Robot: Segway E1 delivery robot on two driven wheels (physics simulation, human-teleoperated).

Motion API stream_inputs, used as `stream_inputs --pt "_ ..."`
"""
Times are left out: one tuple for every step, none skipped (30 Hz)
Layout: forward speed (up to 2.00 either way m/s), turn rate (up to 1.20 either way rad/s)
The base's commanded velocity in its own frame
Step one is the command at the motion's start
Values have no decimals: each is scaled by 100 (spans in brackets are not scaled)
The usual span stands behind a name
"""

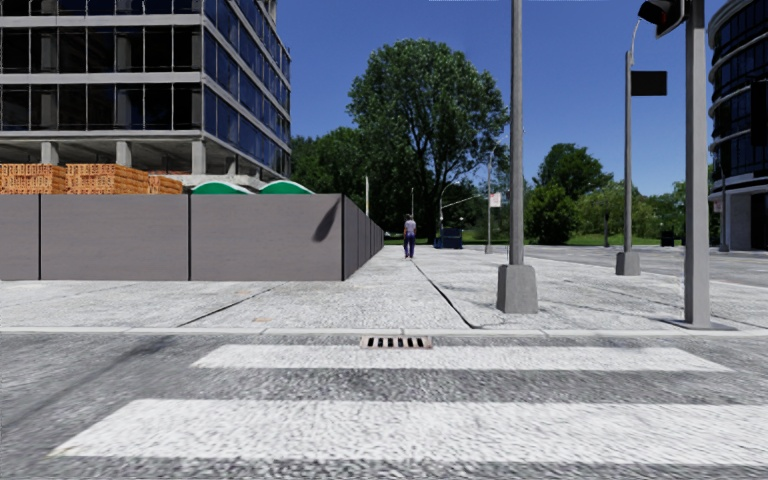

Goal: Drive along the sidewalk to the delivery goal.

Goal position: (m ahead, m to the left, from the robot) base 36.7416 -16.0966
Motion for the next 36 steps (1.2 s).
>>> stream_inputs --pt "199 0" --pt "199 0" --pt "199 0" --pt "199 0" --pt "199 0" --pt "199 0" --pt "199 0" --pt "199 0" --pt "199 0" --pt "199 0" --pt "199 0" --pt "199 0" --pt "199 0" --pt "199 0" --pt "199 0" --pt "199 0" --pt "199 -15" --pt "199 -27" --pt "199 -27" --pt "199 -34" --pt "199 -36" --pt "199 -38" --pt "199 -38" --pt "199 -38" --pt "199 -38" --pt "199 -33" --pt "199 -33" --pt "199 -18" --pt "199 -10" --pt "199 -2" --pt "199 -2" --pt "199 0" --pt "199 0" --pt "199 0" --pt "199 0" --pt "199 0"
